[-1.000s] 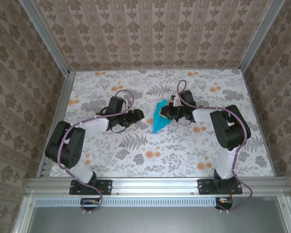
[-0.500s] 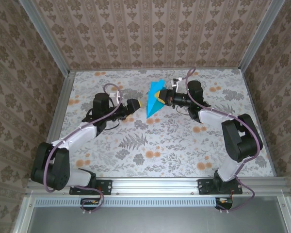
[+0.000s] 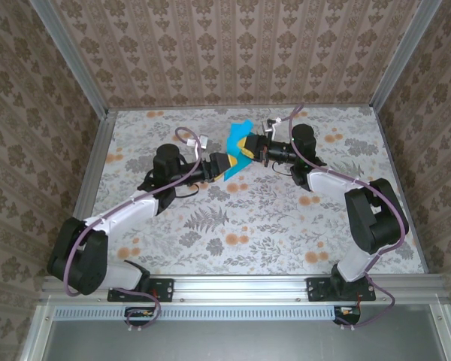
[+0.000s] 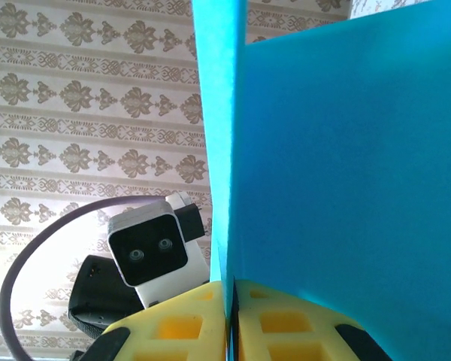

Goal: Fold a paper plane with a square sheet of paper (pick it up from the middle)

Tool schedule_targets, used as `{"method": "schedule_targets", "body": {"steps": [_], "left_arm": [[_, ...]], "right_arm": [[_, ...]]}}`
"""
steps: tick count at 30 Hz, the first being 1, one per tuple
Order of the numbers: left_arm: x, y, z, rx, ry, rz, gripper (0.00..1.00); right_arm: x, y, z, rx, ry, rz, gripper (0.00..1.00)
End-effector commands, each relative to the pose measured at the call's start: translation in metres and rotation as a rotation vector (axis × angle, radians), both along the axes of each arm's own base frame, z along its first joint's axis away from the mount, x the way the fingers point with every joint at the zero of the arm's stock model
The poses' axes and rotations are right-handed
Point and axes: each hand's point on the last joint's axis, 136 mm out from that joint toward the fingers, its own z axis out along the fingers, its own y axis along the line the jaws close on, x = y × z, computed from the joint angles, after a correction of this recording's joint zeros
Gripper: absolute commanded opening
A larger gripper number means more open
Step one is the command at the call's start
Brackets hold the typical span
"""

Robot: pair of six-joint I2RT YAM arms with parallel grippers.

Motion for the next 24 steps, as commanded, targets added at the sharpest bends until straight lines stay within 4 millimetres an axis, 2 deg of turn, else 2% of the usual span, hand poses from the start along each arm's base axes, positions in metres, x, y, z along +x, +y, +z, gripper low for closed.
{"method": "schedule_targets", "body": {"steps": [1, 12, 20, 24], "left_arm": [[0.003, -0.004, 0.028, -0.059, -0.086, -0.008, 0.72], [0.015, -0.004, 0.021, -0.025, -0.077, 0.038, 0.41], [0.022, -0.004, 0.009, 0.016, -0.039, 0.058, 0.38], [0.023, -0.005, 0.005, 0.023, -0.028, 0.054, 0.32]], "right_arm": [[-0.011, 0.002, 0.013, 0.03, -0.021, 0.036, 0.12], [-0.015, 0.001, 0.004, 0.032, 0.006, 0.042, 0.12], [-0.016, 0.001, 0.001, 0.029, 0.002, 0.043, 0.12], [-0.015, 0.002, 0.001, 0.028, -0.001, 0.045, 0.12]]}}
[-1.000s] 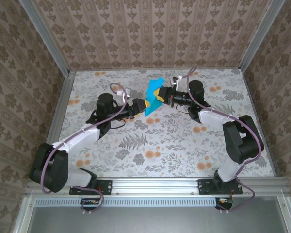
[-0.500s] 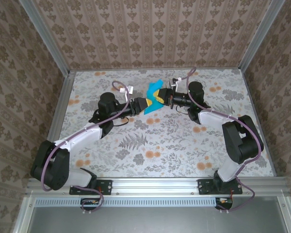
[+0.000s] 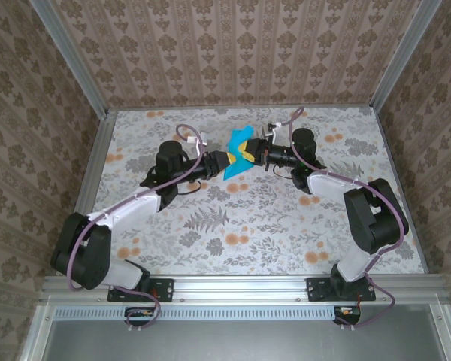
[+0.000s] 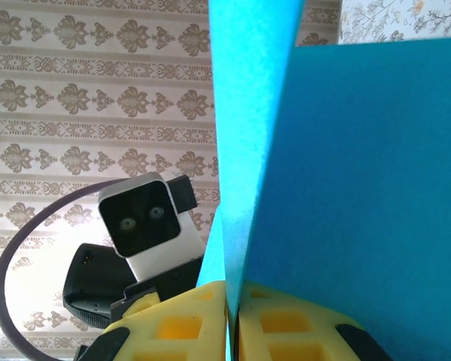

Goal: Fold a paper plane with a square sheet of paper (pick it up from the middle)

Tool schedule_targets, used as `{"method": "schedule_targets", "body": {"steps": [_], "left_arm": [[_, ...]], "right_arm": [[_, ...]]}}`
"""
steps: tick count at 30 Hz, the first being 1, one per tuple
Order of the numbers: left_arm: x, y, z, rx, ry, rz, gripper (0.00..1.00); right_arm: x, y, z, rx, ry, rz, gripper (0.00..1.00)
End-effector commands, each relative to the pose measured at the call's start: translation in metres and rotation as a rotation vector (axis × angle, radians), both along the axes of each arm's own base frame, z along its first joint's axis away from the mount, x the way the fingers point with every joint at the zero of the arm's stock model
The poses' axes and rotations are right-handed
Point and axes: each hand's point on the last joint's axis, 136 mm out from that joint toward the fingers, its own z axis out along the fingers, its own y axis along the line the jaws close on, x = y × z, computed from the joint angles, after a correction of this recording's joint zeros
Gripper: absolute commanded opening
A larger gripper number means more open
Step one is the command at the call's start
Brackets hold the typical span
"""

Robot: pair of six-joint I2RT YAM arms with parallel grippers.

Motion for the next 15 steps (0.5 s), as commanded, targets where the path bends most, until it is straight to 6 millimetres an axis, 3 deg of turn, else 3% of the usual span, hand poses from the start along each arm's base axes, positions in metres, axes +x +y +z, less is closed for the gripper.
{"method": "schedule_targets", "body": {"steps": [1, 9, 15], "left_arm": [[0.006, -0.003, 0.011, -0.003, -0.043, -0.001, 0.3], [0.007, 0.001, 0.01, 0.003, -0.049, 0.001, 0.08], [0.007, 0.011, -0.005, 0.101, -0.066, 0.024, 0.05]], "right_arm": [[-0.008, 0.003, 0.011, 0.014, -0.05, 0.035, 0.12], [-0.003, 0.0, 0.006, -0.005, -0.05, 0.024, 0.2], [-0.001, -0.024, -0.012, -0.134, -0.056, -0.052, 0.41]]}}
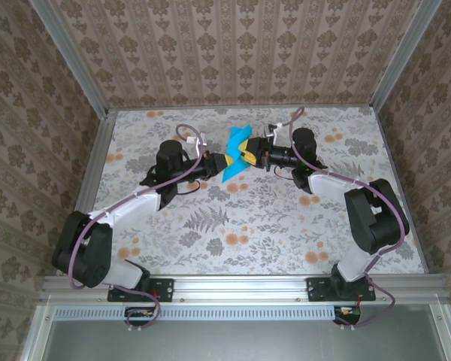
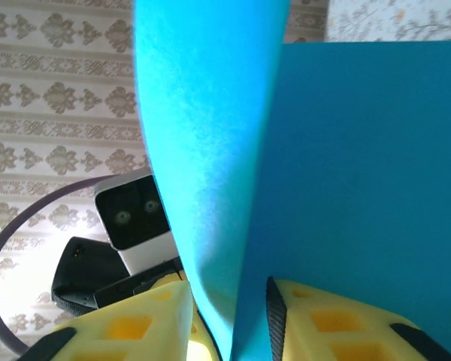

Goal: Fold a paper plane with a square sheet of paper (pick it up from the middle)

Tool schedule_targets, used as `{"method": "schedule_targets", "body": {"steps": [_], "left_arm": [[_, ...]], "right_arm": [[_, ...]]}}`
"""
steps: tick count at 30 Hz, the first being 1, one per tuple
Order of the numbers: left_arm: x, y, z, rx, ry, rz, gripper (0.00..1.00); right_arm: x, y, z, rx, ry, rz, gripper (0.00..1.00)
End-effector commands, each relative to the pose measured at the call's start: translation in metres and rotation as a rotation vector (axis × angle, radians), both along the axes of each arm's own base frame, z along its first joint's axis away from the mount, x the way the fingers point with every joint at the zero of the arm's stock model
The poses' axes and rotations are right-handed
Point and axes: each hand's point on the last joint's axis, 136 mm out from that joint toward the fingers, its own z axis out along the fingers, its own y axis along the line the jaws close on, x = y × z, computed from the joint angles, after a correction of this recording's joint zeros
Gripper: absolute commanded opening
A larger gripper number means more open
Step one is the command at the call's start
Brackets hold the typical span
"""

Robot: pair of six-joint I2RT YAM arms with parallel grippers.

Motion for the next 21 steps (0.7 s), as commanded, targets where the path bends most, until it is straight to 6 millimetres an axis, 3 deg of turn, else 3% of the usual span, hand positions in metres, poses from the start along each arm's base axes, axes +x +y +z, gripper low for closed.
{"method": "schedule_targets", "body": {"steps": [1, 4, 8, 16, 21], "left_arm": [[0.003, 0.01, 0.001, 0.106, -0.067, 0.023, 0.05], [0.005, 0.028, -0.022, 0.347, -0.113, 0.078, 0.05], [0.005, 0.059, -0.055, 0.759, -0.168, 0.13, 0.05], [0.028, 0.111, -0.094, 1.456, -0.221, 0.269, 0.05], [0.038, 0.113, -0.123, 1.698, -0.218, 0.269, 0.06]], "right_arm": [[-0.006, -0.021, -0.007, -0.134, -0.044, -0.051, 0.45], [-0.016, -0.045, -0.035, -0.382, -0.023, -0.119, 0.56], [-0.026, -0.085, -0.046, -0.643, -0.064, -0.243, 0.65], [-0.036, -0.129, -0.058, -0.823, -0.081, -0.412, 0.7], [-0.038, -0.149, -0.062, -0.864, -0.055, -0.494, 0.7]]}}
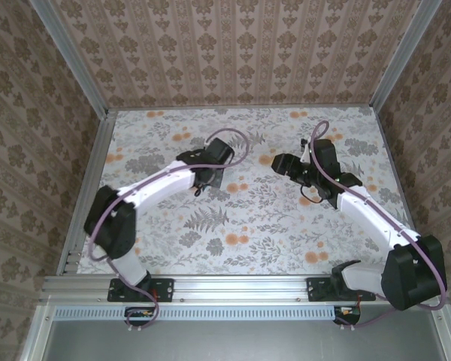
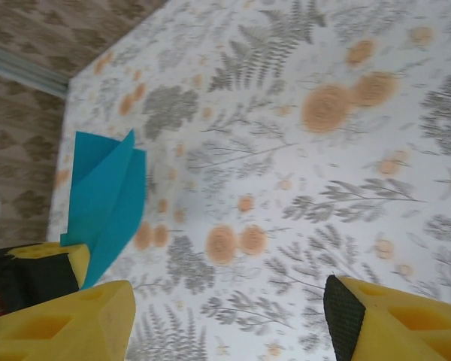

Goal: Fold a paper plane with a square sheet of paper (pick it up from the middle)

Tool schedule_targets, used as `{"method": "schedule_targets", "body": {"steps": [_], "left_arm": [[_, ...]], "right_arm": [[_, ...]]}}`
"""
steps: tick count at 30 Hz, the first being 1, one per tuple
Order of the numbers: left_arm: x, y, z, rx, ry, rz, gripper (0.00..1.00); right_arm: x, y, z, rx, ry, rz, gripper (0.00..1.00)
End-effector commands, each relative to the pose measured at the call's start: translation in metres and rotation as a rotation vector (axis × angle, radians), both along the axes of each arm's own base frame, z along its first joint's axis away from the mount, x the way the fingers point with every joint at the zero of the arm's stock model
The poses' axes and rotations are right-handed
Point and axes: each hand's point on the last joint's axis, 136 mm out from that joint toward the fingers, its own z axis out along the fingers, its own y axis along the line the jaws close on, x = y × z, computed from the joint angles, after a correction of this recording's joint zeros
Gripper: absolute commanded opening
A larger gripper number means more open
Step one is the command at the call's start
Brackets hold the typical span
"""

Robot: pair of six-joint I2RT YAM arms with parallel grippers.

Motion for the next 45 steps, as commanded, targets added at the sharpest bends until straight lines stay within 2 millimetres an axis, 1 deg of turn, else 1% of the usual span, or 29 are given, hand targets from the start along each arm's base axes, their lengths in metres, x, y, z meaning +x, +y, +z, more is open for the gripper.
{"method": "schedule_targets", "body": {"steps": [1, 4, 7, 9, 12, 14, 17, 20, 22, 24, 26, 28, 29, 31, 34, 35, 37, 39, 40, 42, 45], "left_arm": [[0.002, 0.033, -0.006, 0.315, -0.026, 0.034, 0.06], [0.004, 0.025, -0.027, 0.384, 0.002, 0.032, 0.08], [0.002, 0.009, -0.044, 0.416, 0.03, -0.004, 0.12], [-0.001, -0.004, -0.053, 0.384, 0.061, -0.03, 0.17], [-0.006, -0.023, -0.059, 0.291, 0.104, -0.061, 0.28], [-0.009, -0.034, -0.058, 0.213, 0.127, -0.077, 0.35], [-0.011, -0.047, -0.048, 0.061, 0.162, -0.087, 0.44], [-0.011, -0.051, -0.027, -0.145, 0.187, -0.075, 0.55], [-0.011, -0.05, -0.011, -0.315, 0.208, -0.07, 0.61], [-0.008, -0.042, 0.001, -0.452, 0.213, -0.046, 0.66], [-0.004, -0.03, 0.013, -0.57, 0.212, -0.015, 0.69], [0.002, -0.006, 0.017, -0.637, 0.195, 0.054, 0.73], [0.004, 0.004, 0.017, -0.657, 0.187, 0.087, 0.73], [0.01, 0.039, 0.011, -0.697, 0.179, 0.2, 0.74], [0.01, 0.074, 0.002, -0.74, 0.163, 0.315, 0.76], [0.009, 0.083, 0.0, -0.751, 0.158, 0.342, 0.77], [0.005, 0.1, -0.005, -0.771, 0.152, 0.402, 0.79], [0.002, 0.111, -0.009, -0.785, 0.15, 0.438, 0.8], [0.0, 0.115, -0.011, -0.788, 0.15, 0.452, 0.8], [-0.003, 0.12, -0.014, -0.789, 0.151, 0.464, 0.81], [-0.006, 0.124, -0.016, -0.793, 0.154, 0.47, 0.81]], "right_arm": [[-0.004, -0.026, -0.008, -0.085, 0.004, -0.092, 0.7], [-0.004, -0.031, -0.01, -0.088, 0.01, -0.108, 0.71], [-0.003, -0.033, -0.013, -0.081, 0.02, -0.121, 0.71], [-0.002, -0.032, -0.015, -0.073, 0.023, -0.121, 0.71], [-0.002, -0.031, -0.019, -0.071, 0.038, -0.119, 0.7], [-0.003, -0.031, -0.02, -0.073, 0.044, -0.117, 0.71], [-0.004, -0.031, -0.022, -0.084, 0.053, -0.109, 0.7], [-0.005, -0.028, -0.025, -0.099, 0.069, -0.09, 0.68], [-0.005, -0.017, -0.027, -0.108, 0.077, -0.062, 0.66], [-0.005, 0.0, -0.027, -0.122, 0.078, -0.023, 0.64], [-0.004, 0.024, -0.028, -0.142, 0.08, 0.028, 0.61], [-0.003, 0.056, -0.031, -0.17, 0.082, 0.092, 0.58], [-0.004, 0.074, -0.032, -0.185, 0.079, 0.13, 0.56], [-0.004, 0.111, -0.033, -0.22, 0.071, 0.198, 0.53], [-0.009, 0.169, -0.04, -0.255, 0.069, 0.312, 0.47], [-0.01, 0.185, -0.043, -0.26, 0.072, 0.339, 0.46], [-0.011, 0.218, -0.056, -0.263, 0.089, 0.4, 0.42], [-0.01, 0.244, -0.065, -0.257, 0.101, 0.444, 0.4], [-0.009, 0.255, -0.07, -0.251, 0.114, 0.465, 0.39], [-0.004, 0.267, -0.08, -0.253, 0.128, 0.483, 0.38], [0.005, 0.272, -0.098, -0.296, 0.152, 0.476, 0.38]]}}
